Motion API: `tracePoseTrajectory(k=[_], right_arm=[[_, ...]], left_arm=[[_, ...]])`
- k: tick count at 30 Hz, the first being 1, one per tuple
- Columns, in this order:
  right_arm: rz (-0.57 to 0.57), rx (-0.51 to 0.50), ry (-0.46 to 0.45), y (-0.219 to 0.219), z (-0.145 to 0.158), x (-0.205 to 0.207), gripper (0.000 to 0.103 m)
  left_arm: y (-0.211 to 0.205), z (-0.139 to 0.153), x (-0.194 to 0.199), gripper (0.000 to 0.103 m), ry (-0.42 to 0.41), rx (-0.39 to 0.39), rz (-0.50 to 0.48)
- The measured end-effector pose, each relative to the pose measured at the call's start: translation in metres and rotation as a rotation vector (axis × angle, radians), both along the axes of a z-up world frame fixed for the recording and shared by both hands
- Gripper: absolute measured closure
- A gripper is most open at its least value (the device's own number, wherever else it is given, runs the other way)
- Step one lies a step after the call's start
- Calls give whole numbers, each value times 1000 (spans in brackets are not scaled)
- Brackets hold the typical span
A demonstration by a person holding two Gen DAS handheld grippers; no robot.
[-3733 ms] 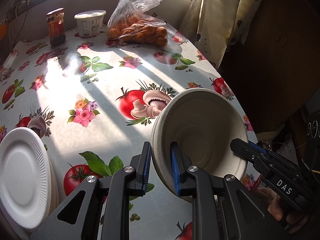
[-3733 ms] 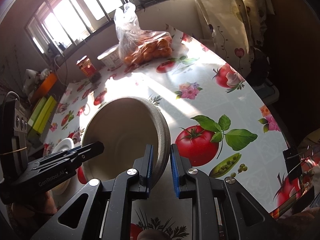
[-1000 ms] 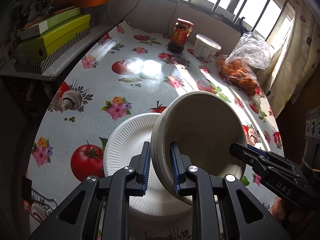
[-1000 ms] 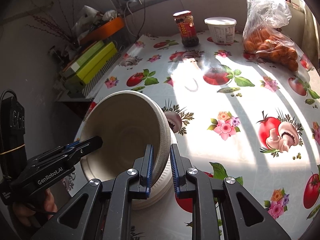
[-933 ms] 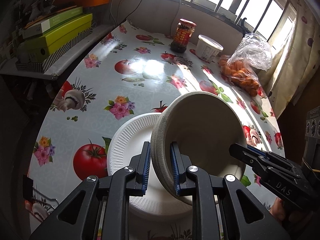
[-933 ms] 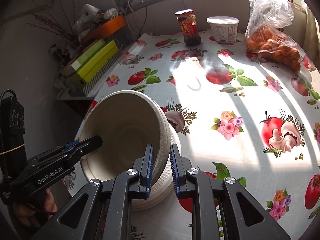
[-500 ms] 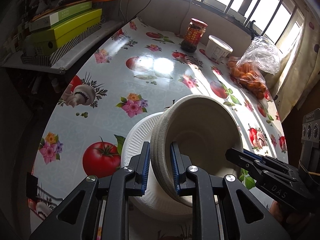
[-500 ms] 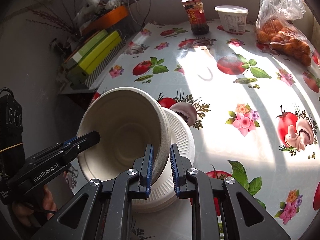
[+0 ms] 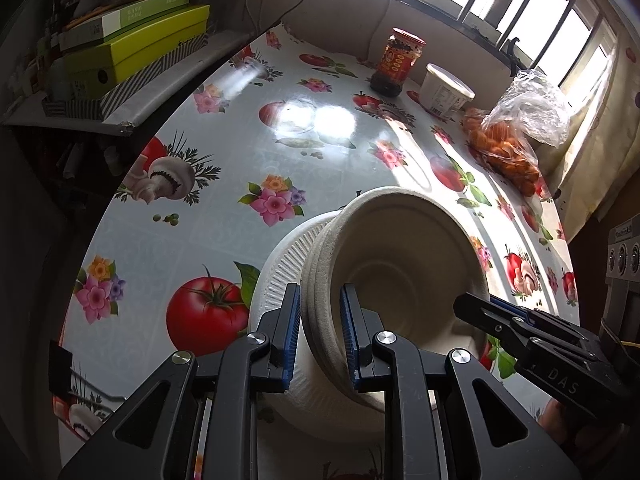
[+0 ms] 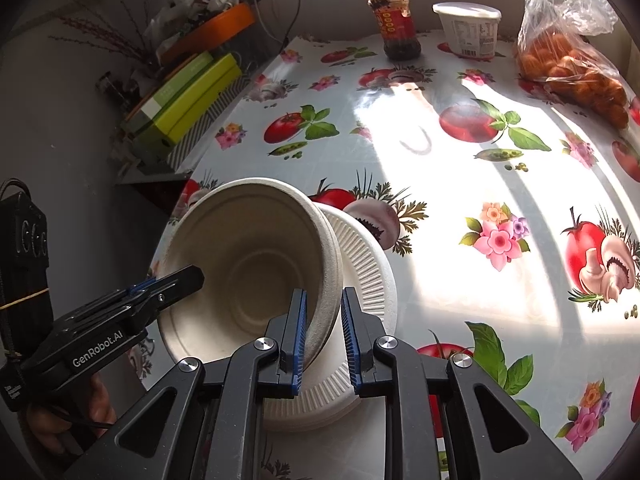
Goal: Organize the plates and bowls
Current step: 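Lower the bowls onto the plate stack and open both grippers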
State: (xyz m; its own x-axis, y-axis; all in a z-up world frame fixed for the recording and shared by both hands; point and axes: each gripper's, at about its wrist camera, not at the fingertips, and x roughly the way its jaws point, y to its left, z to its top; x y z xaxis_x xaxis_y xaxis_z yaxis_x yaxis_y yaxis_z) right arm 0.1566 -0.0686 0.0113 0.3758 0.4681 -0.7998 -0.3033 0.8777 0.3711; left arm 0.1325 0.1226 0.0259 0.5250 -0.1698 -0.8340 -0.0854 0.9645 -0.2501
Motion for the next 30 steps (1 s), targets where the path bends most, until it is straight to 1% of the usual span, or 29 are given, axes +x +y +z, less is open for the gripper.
tracePoseTrajectory(k=[13,22,25,27,29,30], right_arm=[[-14,16,1,1,1,1,83],[-13,18,0,1,1,1,80],[-12,22,-1,1,0,0,75],[-11,26,-3,1,1,0,69],[-11,25,-5,1,2,-1,66],[-11,26,-6,1,2,-1,65]], left_arm=[[1,-3,1,82,7,-4,8],[1,-1,2,82,4,1,4],[0,-1,2,81,0,1,0],[0,0,3,80,-4,1,-4],[-1,0,3,71,-4,-3,-8],[-1,1,3,69,-6,-3,-10]])
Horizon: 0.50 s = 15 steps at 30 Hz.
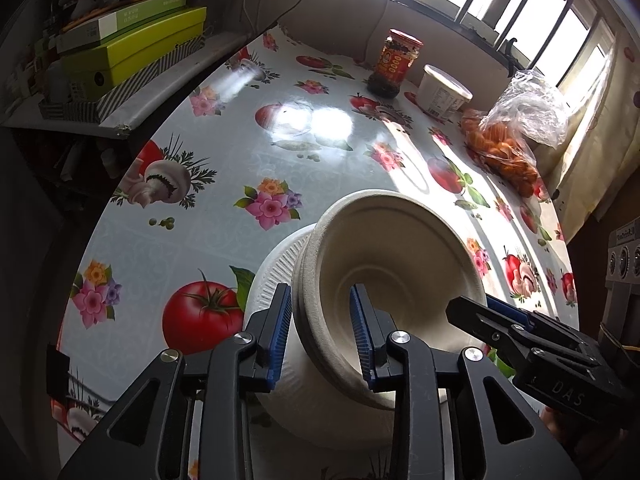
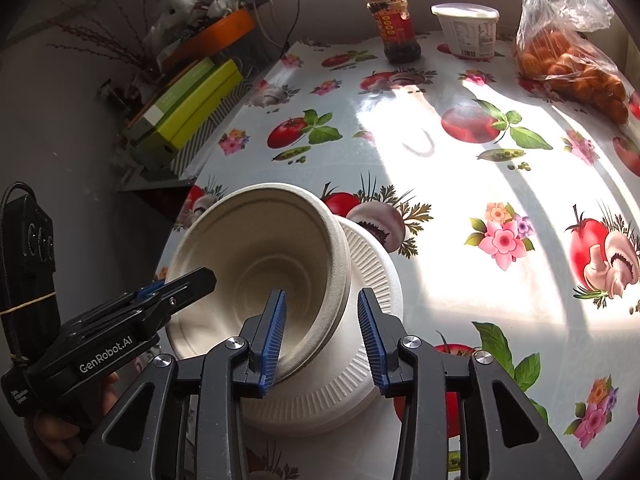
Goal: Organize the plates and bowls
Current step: 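Lower the bowls onto the plate stack and open both grippers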
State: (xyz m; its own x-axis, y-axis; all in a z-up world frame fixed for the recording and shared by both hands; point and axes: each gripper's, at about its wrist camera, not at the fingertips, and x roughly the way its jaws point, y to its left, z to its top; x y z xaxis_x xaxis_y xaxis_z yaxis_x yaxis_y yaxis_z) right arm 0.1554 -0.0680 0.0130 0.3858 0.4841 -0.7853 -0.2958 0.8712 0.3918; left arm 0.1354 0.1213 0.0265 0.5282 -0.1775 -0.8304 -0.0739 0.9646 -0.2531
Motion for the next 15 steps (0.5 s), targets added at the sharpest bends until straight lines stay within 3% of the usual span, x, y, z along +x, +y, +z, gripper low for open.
tracePoseTrajectory(k=[15], right_arm=[[-4,5,-33,-5,7,-7,56]], left_arm=[[1,5,-6,67,-18,6,15]])
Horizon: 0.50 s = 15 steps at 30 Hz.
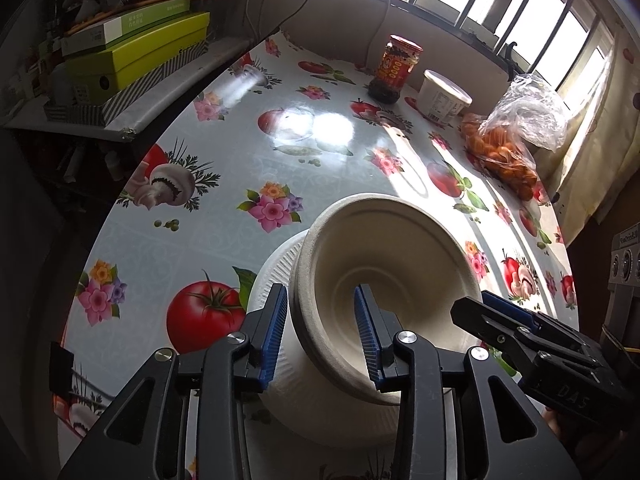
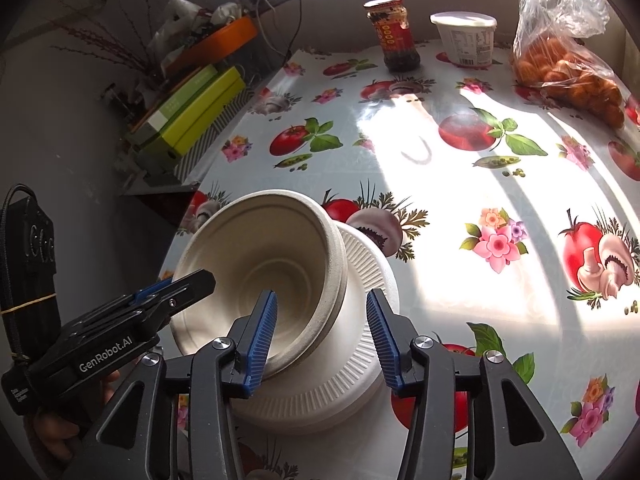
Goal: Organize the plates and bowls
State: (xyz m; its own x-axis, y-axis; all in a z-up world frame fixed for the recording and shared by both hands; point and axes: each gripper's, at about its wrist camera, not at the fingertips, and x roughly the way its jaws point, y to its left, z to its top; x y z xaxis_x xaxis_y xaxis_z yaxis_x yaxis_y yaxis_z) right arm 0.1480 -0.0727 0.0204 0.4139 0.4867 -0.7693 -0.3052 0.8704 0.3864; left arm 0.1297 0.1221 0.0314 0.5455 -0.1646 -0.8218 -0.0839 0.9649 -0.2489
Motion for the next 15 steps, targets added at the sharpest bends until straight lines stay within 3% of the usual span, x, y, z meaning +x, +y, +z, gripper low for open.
tracePoseTrajectory(k=[15], right_arm=[[10,-42,-156,-10,9,-38,52]], left_arm=[[-8,14,-38,62,-96,54,16]])
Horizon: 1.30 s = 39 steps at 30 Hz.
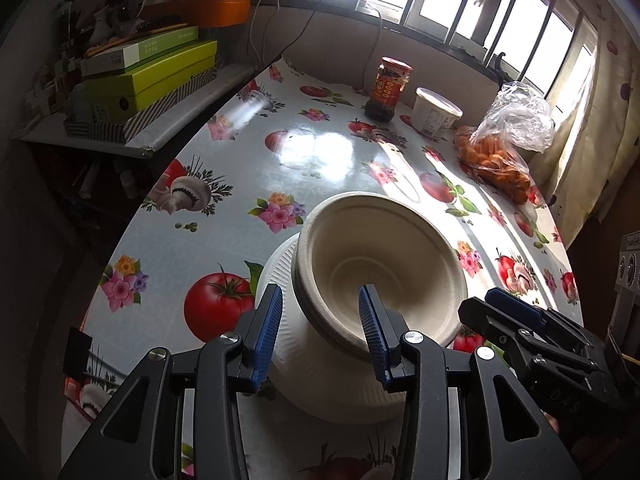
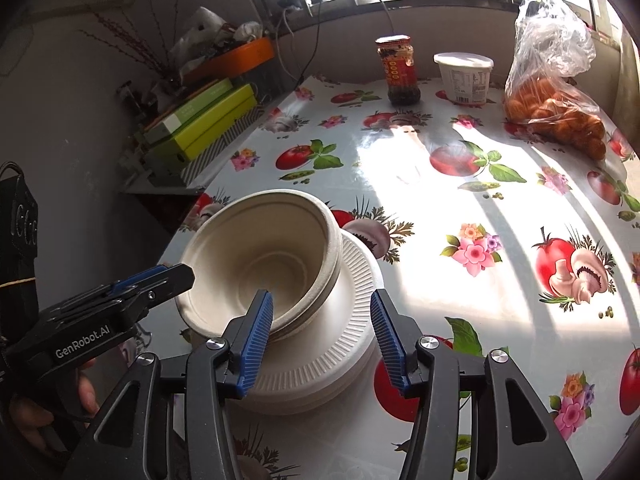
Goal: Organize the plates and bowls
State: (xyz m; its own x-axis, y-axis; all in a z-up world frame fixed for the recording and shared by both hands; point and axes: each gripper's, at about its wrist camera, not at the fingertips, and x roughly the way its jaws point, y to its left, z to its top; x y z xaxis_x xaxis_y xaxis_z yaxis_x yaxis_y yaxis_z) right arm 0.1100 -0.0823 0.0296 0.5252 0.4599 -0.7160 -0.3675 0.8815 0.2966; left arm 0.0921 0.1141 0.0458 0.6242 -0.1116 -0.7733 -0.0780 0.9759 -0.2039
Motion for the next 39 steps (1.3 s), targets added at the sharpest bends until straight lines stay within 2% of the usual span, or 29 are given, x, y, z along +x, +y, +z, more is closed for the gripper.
tracePoseTrajectory(k=[5,12,26,33,36,39], right_arm=[[9,-1,-43,-7,0,-16,51],[35,-43,-115,-12,-7,-42,51],[44,-46,-112,-17,-22,-66,51],[53,-99,-112,-18,-40,-79,46],[54,-124,-105,-19,-49,-83,45],[50,-127,-91,-21,-55,-85,43]], left_arm=[[-4,-2,-18,62,-31,9,-11],[0,-18,-46,62,-40,38,-4],[3,-41,-75,62,-42,33,-4],[-6,-58,-88,62,-40,129,-2],[-9,-67,-90,62,-20,126,-18],[-12,-71,-92,62,-21,158,-13]])
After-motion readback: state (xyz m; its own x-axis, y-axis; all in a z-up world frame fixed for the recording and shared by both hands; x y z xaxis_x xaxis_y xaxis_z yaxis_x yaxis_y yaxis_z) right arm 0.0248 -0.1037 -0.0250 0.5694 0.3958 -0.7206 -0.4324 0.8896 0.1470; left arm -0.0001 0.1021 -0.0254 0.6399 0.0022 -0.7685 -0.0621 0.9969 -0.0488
